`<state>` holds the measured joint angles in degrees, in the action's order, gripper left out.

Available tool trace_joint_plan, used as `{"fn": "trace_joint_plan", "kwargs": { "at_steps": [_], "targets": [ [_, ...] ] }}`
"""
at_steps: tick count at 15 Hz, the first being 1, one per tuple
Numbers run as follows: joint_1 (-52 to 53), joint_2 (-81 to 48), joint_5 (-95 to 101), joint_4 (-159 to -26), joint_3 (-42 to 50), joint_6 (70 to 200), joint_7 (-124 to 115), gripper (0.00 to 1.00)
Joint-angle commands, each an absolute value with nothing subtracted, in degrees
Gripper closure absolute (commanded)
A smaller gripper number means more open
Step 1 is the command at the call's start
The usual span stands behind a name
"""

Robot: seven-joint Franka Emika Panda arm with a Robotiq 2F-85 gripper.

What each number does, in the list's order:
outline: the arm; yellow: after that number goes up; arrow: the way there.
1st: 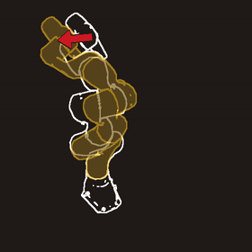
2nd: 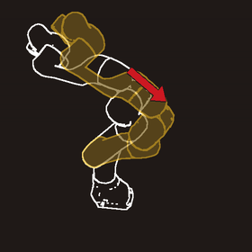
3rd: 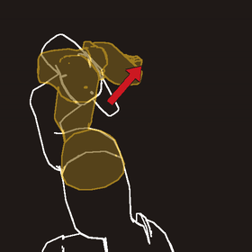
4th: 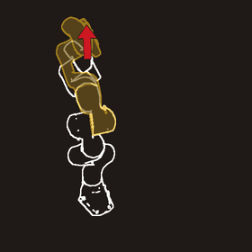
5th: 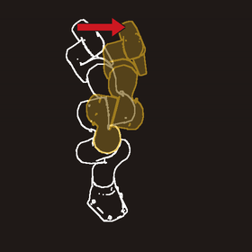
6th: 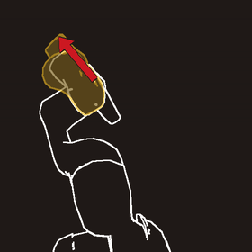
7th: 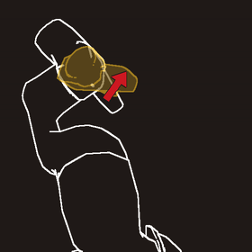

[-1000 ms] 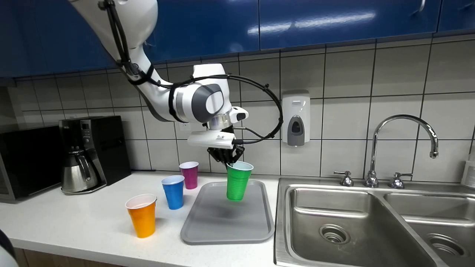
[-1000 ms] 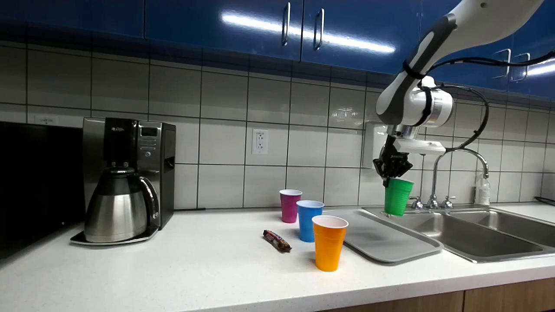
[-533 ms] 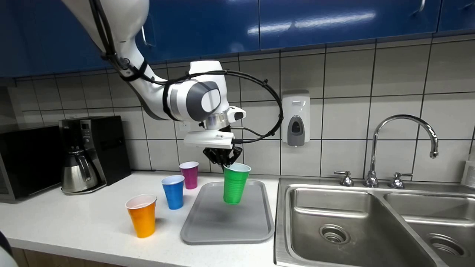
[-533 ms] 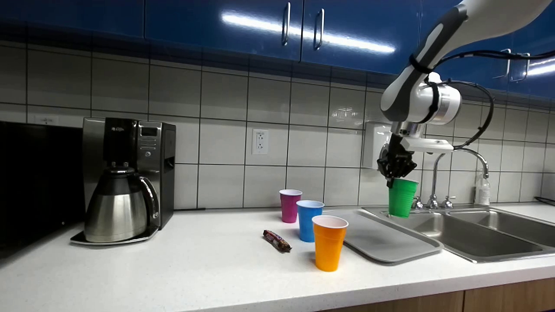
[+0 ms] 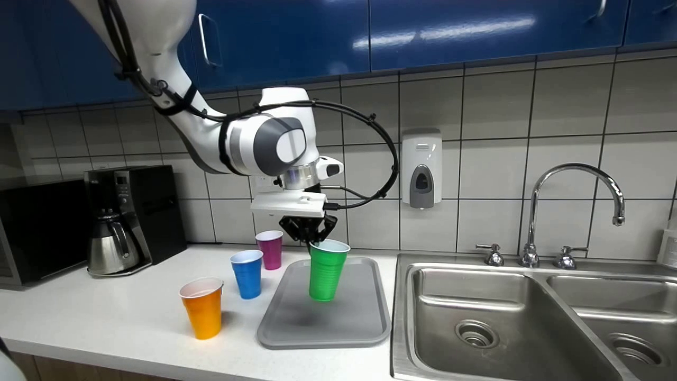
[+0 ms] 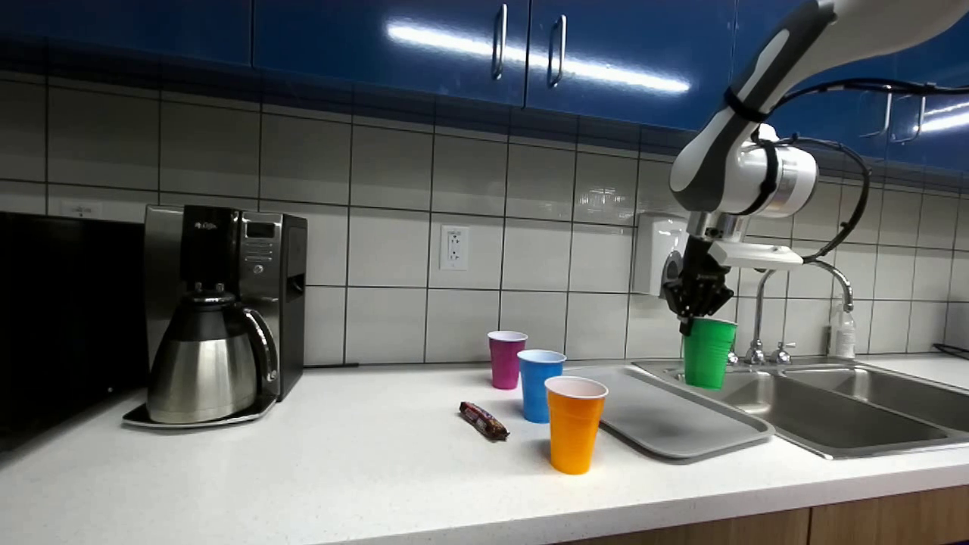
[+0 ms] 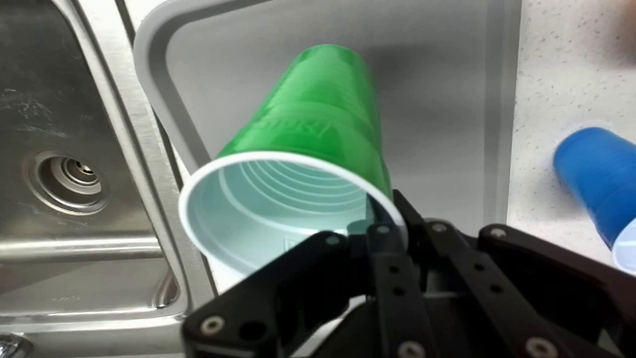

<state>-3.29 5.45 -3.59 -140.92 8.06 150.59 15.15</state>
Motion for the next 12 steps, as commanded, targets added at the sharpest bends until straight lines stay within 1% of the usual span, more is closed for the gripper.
{"fn": "trace_joint_plan", "kwargs": {
  "at_steps": [1, 12],
  "targets": [
    [-3.6, 8.7, -1.4, -144.0, 7.2, 150.1, 15.4, 0.99],
    [-3.9, 9.2, 8.8, -148.6, 4.4, 155.7, 10.2, 0.99]
  ]
}}
